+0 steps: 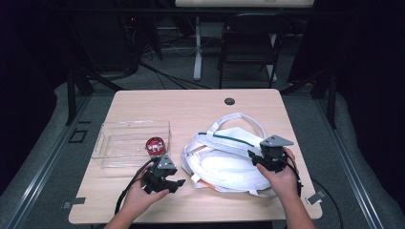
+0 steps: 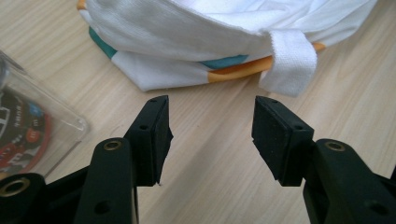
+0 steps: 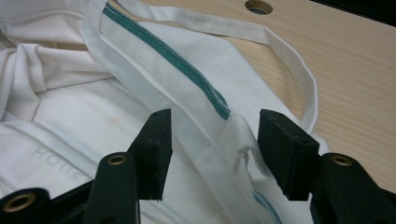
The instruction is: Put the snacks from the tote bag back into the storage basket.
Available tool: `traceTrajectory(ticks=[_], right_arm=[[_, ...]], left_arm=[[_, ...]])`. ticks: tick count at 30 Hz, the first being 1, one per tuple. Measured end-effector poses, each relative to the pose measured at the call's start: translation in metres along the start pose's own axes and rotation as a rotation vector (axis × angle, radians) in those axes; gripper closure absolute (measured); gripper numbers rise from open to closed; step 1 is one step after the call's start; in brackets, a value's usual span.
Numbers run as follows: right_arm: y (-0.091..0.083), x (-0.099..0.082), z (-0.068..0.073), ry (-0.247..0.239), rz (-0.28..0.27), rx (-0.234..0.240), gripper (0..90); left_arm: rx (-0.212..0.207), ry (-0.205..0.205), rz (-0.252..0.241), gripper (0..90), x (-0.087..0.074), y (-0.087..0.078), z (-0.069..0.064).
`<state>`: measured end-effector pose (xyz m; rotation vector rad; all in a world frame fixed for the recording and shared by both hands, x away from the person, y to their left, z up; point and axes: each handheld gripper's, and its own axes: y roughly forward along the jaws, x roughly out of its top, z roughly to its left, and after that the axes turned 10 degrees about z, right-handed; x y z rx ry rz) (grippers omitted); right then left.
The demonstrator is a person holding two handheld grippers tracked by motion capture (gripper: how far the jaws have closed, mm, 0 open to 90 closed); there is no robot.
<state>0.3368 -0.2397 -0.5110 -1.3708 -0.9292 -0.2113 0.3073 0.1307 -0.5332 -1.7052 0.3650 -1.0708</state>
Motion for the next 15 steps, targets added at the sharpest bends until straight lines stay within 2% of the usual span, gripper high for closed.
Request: traceTrajectory(ticks=[9,15], right_arm=[[0.0001,-0.0006,-0.0012,-0.006,0.007,0.005,45.5],[0.0016,-0.0008,-0.0007,-0.002,0.001,0.010,45.4]], left_arm=[[-0.003,-0.005,-0.003,46.3,-0.0048,0.0030,-0.0002],[0.011,-0.009,-0.013,46.3,-0.0060,0.0028,0.0005]])
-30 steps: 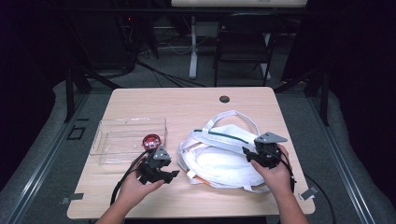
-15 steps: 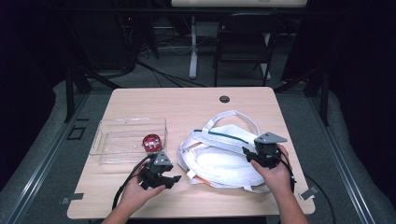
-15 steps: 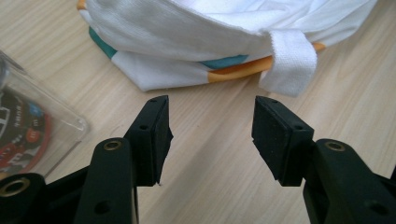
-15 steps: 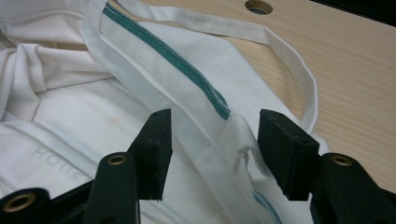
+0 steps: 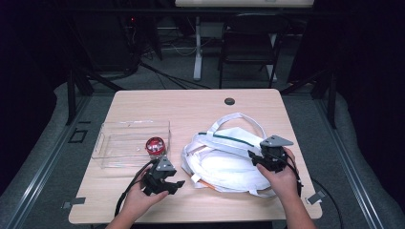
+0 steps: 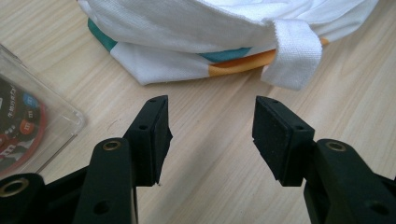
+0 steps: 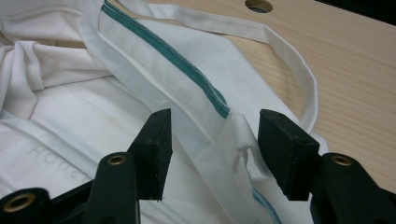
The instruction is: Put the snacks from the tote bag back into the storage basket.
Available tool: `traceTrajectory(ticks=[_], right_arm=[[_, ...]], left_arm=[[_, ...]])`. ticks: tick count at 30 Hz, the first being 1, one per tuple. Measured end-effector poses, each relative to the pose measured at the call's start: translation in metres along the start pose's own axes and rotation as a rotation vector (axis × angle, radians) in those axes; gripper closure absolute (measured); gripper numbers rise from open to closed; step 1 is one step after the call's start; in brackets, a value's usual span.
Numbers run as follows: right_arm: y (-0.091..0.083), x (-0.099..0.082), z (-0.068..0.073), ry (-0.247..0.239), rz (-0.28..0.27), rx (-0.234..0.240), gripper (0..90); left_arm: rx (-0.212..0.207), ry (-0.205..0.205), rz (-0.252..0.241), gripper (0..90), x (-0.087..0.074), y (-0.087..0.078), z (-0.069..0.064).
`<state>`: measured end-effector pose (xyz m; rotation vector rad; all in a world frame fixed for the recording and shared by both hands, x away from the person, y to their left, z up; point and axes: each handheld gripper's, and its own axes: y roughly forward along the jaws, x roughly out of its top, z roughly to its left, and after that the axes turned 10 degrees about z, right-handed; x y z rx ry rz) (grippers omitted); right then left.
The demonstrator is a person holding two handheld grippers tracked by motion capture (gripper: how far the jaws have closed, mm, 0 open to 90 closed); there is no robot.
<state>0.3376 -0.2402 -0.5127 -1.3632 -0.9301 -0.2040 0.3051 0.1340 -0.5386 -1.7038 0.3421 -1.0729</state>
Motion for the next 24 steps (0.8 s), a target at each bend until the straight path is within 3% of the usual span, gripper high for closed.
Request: traceTrajectory(ticks=[24], right_arm=[[0.0012,-0.0003,0.0006,-0.011,0.002,-0.008,45.3]], left_arm=[[-0.017,0.002,0.021,46.2,-0.0015,0.0096,-0.0045]])
